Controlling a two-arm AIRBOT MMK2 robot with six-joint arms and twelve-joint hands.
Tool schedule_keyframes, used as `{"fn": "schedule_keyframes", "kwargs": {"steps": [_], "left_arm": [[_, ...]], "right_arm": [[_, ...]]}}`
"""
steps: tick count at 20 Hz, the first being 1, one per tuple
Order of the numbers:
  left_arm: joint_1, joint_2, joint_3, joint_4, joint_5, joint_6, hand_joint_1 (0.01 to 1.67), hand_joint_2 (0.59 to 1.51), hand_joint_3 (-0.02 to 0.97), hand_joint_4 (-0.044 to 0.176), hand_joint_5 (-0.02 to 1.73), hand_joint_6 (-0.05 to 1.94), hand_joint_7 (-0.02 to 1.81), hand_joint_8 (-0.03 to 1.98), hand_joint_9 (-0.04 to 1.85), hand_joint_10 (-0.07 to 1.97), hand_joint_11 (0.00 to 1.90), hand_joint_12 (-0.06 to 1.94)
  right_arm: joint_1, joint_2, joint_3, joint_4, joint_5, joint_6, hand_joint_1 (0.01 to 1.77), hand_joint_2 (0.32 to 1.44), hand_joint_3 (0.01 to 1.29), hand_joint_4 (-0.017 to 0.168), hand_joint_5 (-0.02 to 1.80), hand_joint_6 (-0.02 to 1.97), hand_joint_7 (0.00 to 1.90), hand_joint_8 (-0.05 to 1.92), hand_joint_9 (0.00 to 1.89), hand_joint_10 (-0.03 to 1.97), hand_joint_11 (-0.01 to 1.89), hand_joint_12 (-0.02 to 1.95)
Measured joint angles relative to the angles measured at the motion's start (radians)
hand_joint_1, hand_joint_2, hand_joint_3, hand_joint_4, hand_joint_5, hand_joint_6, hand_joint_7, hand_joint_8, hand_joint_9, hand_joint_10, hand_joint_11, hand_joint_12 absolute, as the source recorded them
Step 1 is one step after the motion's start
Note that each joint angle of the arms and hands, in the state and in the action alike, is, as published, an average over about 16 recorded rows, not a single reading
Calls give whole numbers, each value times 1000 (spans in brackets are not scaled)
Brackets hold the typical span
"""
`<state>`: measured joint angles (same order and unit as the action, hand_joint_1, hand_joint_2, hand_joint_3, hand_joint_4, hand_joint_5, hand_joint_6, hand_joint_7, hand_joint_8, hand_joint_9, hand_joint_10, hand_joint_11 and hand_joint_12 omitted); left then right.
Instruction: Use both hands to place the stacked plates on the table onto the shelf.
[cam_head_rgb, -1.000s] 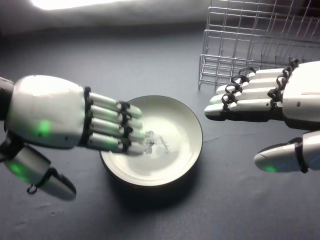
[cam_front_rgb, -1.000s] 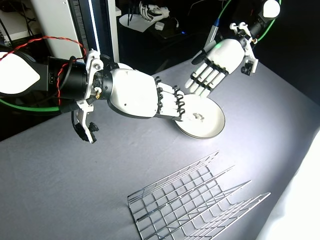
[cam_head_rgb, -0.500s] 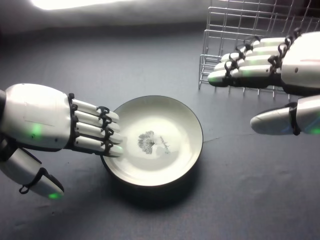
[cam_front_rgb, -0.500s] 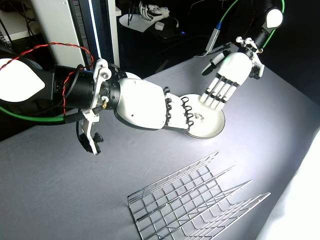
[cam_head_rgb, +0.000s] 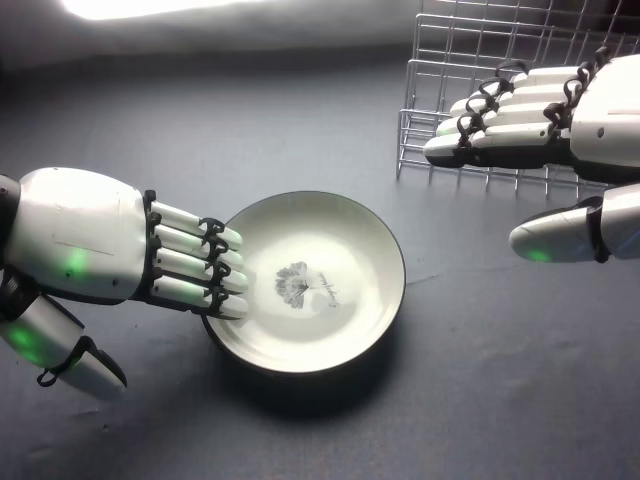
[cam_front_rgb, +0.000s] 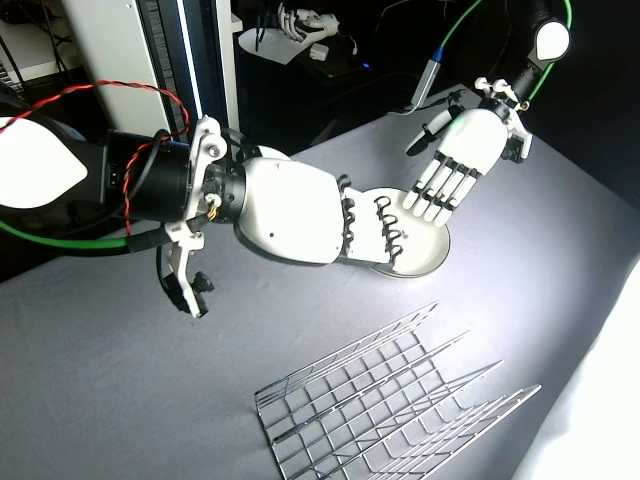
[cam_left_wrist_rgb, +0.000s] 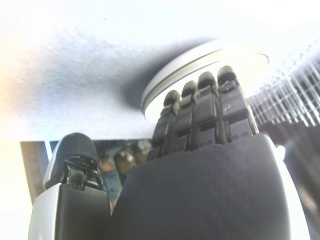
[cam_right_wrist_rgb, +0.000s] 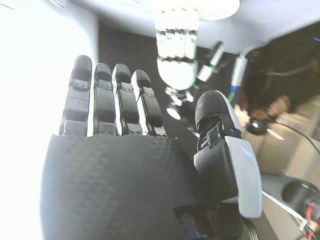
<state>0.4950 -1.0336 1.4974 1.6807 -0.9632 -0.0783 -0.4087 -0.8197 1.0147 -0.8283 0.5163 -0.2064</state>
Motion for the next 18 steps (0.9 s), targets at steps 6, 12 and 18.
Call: {"fn": "schedule_keyframes", "kwargs": {"steps": [6, 12, 18], "left_arm": [[5, -19, 12, 14, -14, 10, 16, 1222, 20, 0, 8, -2, 17, -15, 21, 5, 14, -15], [13, -39, 26, 22, -23, 23, 15, 1222, 19, 0, 1, -10, 9, -13, 20, 5, 14, -14], [14, -54, 46, 29, -28, 32, 16, 1222, 19, 2, -5, -17, 0, -10, 17, 6, 14, -15]], "right_arm": [[6, -1, 5, 1, -4, -2, 22, 1364, 14, -3, 115, 19, 105, 15, 83, 14, 21, 347], [9, -4, 5, 1, -3, -3, 22, 1363, 14, -3, 112, 20, 106, 16, 88, 14, 21, 376], [8, -5, 5, 1, 0, -4, 22, 1363, 13, -3, 106, 20, 103, 16, 88, 14, 21, 386]]}}
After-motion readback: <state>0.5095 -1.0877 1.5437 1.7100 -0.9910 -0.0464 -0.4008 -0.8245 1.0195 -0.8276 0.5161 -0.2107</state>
